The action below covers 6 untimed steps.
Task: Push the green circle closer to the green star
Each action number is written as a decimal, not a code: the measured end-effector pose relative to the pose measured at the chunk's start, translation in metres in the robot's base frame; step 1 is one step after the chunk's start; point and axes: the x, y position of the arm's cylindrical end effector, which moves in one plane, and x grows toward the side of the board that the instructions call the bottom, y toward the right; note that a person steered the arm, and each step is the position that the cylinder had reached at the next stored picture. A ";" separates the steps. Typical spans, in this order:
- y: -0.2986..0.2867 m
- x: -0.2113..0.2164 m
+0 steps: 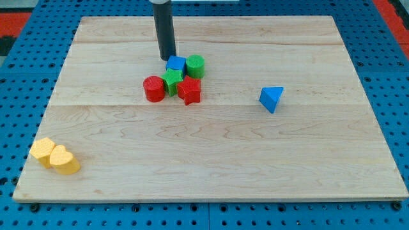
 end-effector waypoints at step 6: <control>0.067 0.035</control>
